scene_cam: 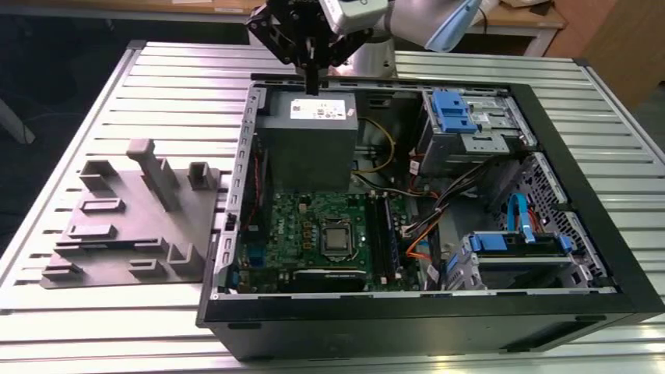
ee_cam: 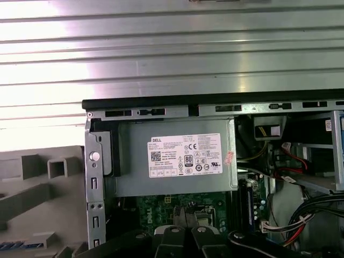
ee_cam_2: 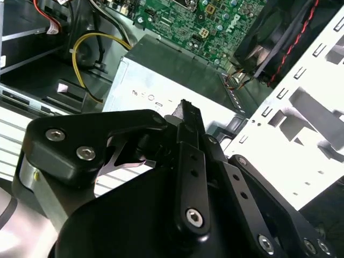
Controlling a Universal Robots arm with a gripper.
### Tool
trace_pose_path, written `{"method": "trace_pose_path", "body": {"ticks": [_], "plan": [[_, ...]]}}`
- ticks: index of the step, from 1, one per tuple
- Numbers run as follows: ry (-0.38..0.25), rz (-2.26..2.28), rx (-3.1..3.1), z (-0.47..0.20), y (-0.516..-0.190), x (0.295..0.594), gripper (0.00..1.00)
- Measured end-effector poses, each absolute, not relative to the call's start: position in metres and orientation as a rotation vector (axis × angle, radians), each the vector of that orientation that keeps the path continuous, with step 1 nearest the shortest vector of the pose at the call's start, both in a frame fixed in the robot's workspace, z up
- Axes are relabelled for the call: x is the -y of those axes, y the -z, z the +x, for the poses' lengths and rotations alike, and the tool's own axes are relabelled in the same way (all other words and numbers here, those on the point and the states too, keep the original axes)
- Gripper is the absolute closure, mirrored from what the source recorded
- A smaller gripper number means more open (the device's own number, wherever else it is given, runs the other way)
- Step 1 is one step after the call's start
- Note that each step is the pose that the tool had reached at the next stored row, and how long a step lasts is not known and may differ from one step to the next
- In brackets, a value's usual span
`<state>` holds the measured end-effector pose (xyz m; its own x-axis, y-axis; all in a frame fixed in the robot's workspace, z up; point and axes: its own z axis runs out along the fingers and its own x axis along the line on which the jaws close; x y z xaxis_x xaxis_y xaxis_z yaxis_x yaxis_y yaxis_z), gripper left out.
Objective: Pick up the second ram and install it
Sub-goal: 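Reach for the second ram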
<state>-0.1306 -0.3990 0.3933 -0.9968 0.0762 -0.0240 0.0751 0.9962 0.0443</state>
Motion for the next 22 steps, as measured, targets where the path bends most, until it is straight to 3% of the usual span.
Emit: {"method": "trace_pose_path", "body": {"ticks": [22], "plan": [[-0.068,0.118,-3.113,-0.164,-0.393,0.399,0.93]]}}
